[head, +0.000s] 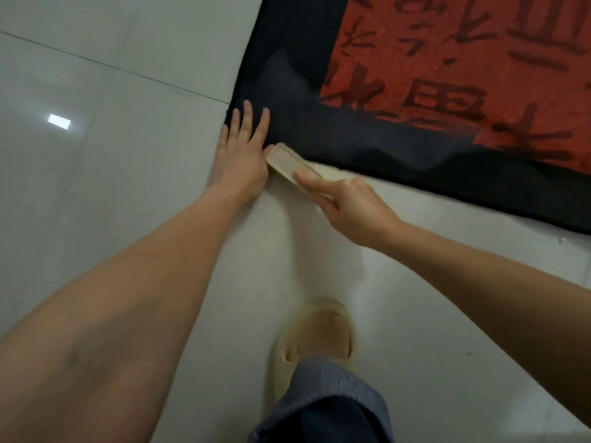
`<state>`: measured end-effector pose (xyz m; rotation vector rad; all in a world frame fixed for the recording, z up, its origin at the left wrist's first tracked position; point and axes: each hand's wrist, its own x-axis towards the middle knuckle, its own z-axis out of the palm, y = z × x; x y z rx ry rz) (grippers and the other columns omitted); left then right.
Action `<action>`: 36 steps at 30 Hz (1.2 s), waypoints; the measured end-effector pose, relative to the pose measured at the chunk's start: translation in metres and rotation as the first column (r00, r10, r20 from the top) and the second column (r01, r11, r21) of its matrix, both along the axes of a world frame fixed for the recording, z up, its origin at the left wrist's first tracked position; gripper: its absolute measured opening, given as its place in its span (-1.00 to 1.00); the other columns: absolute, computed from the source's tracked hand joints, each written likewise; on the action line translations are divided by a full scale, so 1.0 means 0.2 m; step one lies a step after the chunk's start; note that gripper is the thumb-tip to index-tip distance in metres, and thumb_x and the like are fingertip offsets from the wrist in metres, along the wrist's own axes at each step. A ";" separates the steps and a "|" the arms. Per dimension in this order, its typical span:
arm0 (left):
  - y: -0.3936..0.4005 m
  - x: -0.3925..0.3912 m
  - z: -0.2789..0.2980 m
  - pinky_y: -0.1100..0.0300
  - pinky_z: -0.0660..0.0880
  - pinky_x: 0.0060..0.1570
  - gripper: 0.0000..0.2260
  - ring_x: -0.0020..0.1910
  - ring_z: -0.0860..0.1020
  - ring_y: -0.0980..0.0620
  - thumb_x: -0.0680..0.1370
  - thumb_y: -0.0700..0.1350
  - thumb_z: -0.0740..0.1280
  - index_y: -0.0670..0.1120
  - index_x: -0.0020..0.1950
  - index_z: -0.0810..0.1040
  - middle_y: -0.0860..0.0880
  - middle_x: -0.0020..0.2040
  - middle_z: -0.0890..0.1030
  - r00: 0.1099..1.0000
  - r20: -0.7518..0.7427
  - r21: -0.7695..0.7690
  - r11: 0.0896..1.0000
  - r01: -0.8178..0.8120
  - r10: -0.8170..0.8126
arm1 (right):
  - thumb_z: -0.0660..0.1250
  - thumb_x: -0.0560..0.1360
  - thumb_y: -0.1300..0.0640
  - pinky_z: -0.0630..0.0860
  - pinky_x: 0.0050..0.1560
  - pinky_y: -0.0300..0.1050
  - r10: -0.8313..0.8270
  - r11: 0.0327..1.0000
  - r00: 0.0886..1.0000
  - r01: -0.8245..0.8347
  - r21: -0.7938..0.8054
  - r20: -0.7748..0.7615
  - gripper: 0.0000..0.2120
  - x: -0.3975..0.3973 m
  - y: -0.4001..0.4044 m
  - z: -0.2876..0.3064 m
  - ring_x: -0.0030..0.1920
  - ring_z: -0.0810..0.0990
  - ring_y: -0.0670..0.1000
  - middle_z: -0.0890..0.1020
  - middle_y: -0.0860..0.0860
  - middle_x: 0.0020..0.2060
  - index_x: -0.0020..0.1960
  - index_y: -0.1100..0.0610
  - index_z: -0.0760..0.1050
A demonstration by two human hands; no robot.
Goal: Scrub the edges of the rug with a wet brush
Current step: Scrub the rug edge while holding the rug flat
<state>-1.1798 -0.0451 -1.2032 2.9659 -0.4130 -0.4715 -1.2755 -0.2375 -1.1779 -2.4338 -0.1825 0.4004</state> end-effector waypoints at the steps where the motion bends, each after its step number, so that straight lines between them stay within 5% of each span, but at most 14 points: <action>1: 0.03 0.00 0.00 -0.02 -0.12 0.52 -0.47 0.59 -0.12 -0.12 0.70 0.01 0.02 -0.06 0.62 -0.09 -0.12 0.61 -0.13 1.000 0.008 0.007 1.000 -0.001 0.001 | 0.19 0.60 0.06 0.55 -0.02 0.09 0.047 0.999 0.999 -0.047 0.013 0.011 -0.57 -0.01 0.00 0.03 -0.02 0.63 0.26 0.67 0.19 0.04 0.43 -0.22 0.33; 5: 0.12 -0.04 0.00 -0.04 -0.15 0.53 -0.47 0.59 -0.13 -0.08 0.70 0.01 -0.02 -0.09 0.61 -0.14 -0.08 0.62 -0.15 1.000 0.019 0.044 0.999 -0.024 0.024 | 0.16 0.60 0.10 0.50 0.08 0.20 -0.326 0.934 0.937 0.339 -0.108 0.127 -0.58 0.23 -0.17 0.01 0.03 0.58 0.35 0.62 0.29 0.05 0.43 -0.17 0.35; 7: 0.16 -0.06 0.01 -0.04 -0.16 0.53 -0.46 0.59 -0.11 -0.08 0.70 0.01 -0.02 -0.11 0.61 -0.16 -0.08 0.61 -0.16 0.999 -0.004 0.054 0.997 -0.046 0.046 | 0.17 0.60 0.10 0.53 0.02 0.15 -0.092 0.982 0.992 0.104 -0.155 0.083 -0.57 0.20 -0.10 0.01 -0.03 0.61 0.32 0.64 0.27 -0.01 0.43 -0.20 0.34; 9: 0.19 -0.07 0.02 -0.04 -0.17 0.53 -0.46 0.59 -0.11 -0.07 0.70 -0.02 0.00 -0.10 0.61 -0.15 -0.08 0.61 -0.17 0.999 -0.012 0.047 0.998 -0.030 0.031 | 0.19 0.59 0.05 0.54 -0.11 0.01 0.303 0.950 0.953 -0.302 -0.085 0.003 -0.57 0.10 0.01 0.05 -0.15 0.63 0.25 0.67 0.19 -0.12 0.40 -0.28 0.34; 10: 0.21 -0.06 0.02 -0.05 -0.18 0.52 -0.46 0.59 -0.10 -0.07 0.70 -0.04 0.01 -0.09 0.61 -0.15 -0.06 0.61 -0.17 1.000 -0.012 0.046 0.999 -0.016 0.017 | 0.18 0.59 0.02 0.54 -0.14 0.00 0.349 0.934 0.937 -0.346 -0.094 0.024 -0.58 0.12 0.02 0.07 -0.18 0.64 0.23 0.67 0.18 -0.14 0.40 -0.30 0.34; 14: 0.28 -0.01 0.02 -0.08 -0.20 0.51 -0.49 0.59 -0.08 -0.10 0.68 -0.19 0.03 -0.03 0.62 -0.03 0.00 0.62 -0.05 1.000 -0.002 0.002 1.000 0.027 -0.027 | 0.10 0.59 0.07 0.55 -0.03 0.18 -0.187 0.971 0.955 0.215 -0.102 0.228 -0.54 0.37 -0.02 0.01 -0.10 0.63 0.32 0.64 0.28 -0.02 0.46 -0.20 0.29; 18: 0.31 0.04 0.06 -0.04 -0.21 0.50 -0.44 0.59 -0.02 -0.10 0.61 -0.33 0.09 -0.01 0.59 0.13 0.02 0.60 0.12 1.000 -0.012 -0.077 0.997 0.014 -0.015 | 0.16 0.60 0.00 0.54 -0.18 0.01 0.396 0.917 0.918 -0.392 -0.079 0.038 -0.59 0.25 0.07 0.03 -0.33 0.56 0.19 0.65 0.14 -0.23 0.41 -0.32 0.30; 19: 0.31 0.04 0.07 -0.03 -0.21 0.51 -0.44 0.59 -0.01 -0.10 0.60 -0.35 0.09 -0.02 0.58 0.17 0.02 0.59 0.15 1.000 -0.015 -0.099 0.995 0.002 -0.004 | 0.15 0.60 -0.02 0.55 -0.20 0.02 0.401 0.915 0.912 -0.394 -0.090 0.079 -0.59 0.24 0.07 0.03 -0.33 0.59 0.17 0.66 0.13 -0.23 0.40 -0.33 0.30; 22: 0.30 0.05 0.11 -0.03 -0.21 0.53 -0.51 0.59 0.01 -0.10 0.63 -0.30 0.06 -0.03 0.56 0.24 0.02 0.56 0.22 1.000 -0.013 -0.110 0.994 -0.011 0.010 | 0.13 0.59 0.06 0.55 -0.05 0.18 -0.129 0.987 0.961 0.149 -0.066 0.246 -0.55 0.36 0.01 -0.03 -0.08 0.63 0.30 0.65 0.27 -0.03 0.45 -0.20 0.31; 23: 0.28 0.05 0.12 -0.04 -0.21 0.53 -0.55 0.58 0.02 -0.09 0.65 -0.25 0.06 -0.04 0.55 0.27 0.01 0.56 0.24 1.000 -0.001 -0.102 0.995 -0.018 0.018 | 0.14 0.59 0.09 0.54 -0.01 0.19 -0.153 0.976 0.955 0.187 -0.113 0.254 -0.55 0.36 0.00 -0.05 -0.06 0.61 0.34 0.63 0.30 -0.01 0.45 -0.18 0.31; 25: 0.25 0.06 0.14 -0.05 -0.17 0.53 -0.61 0.57 0.08 -0.10 0.67 -0.15 0.07 -0.07 0.51 0.34 -0.02 0.53 0.31 0.999 0.006 -0.088 0.995 -0.038 0.038 | 0.18 0.60 0.09 0.55 -0.10 0.03 0.093 0.992 0.978 -0.075 -0.104 0.185 -0.55 0.28 -0.01 -0.06 -0.16 0.62 0.31 0.66 0.26 -0.09 0.44 -0.21 0.32; 28: 0.17 0.07 0.18 -0.04 -0.05 0.53 -0.65 0.50 0.26 -0.10 0.66 -0.10 0.13 -0.11 0.44 0.43 -0.08 0.43 0.45 0.994 0.032 -0.118 0.988 -0.098 0.102 | 0.06 0.61 -0.08 0.46 -0.36 -0.05 0.544 0.833 0.828 -0.513 -0.210 0.134 -0.56 0.13 -0.17 0.04 -0.42 0.54 0.20 0.61 0.14 -0.33 0.47 -0.31 0.19; 33: -0.20 0.05 0.27 -0.04 0.41 0.25 -0.63 0.29 0.45 -0.15 0.63 -0.07 0.20 -0.13 0.43 0.43 -0.10 0.38 0.41 0.995 -0.052 -0.187 0.979 0.075 -0.086 | -0.11 0.57 -0.18 0.27 -0.46 -0.12 0.443 0.840 0.881 -0.344 -0.419 0.165 -0.39 -0.02 -0.69 0.21 -0.46 0.50 0.13 0.63 0.09 -0.30 0.57 -0.09 -0.15; 36: -0.52 0.03 0.28 -0.03 0.38 0.28 -0.60 0.36 0.39 -0.13 0.63 -0.05 0.22 -0.13 0.46 0.39 -0.10 0.43 0.35 0.949 -0.072 -0.214 0.934 0.285 -0.306 | -0.11 0.52 -0.26 0.38 -0.37 -0.04 0.359 0.823 0.916 -0.222 -0.522 0.177 -0.34 -0.11 -0.97 0.34 -0.34 0.58 0.24 0.65 0.14 -0.24 0.52 0.05 0.16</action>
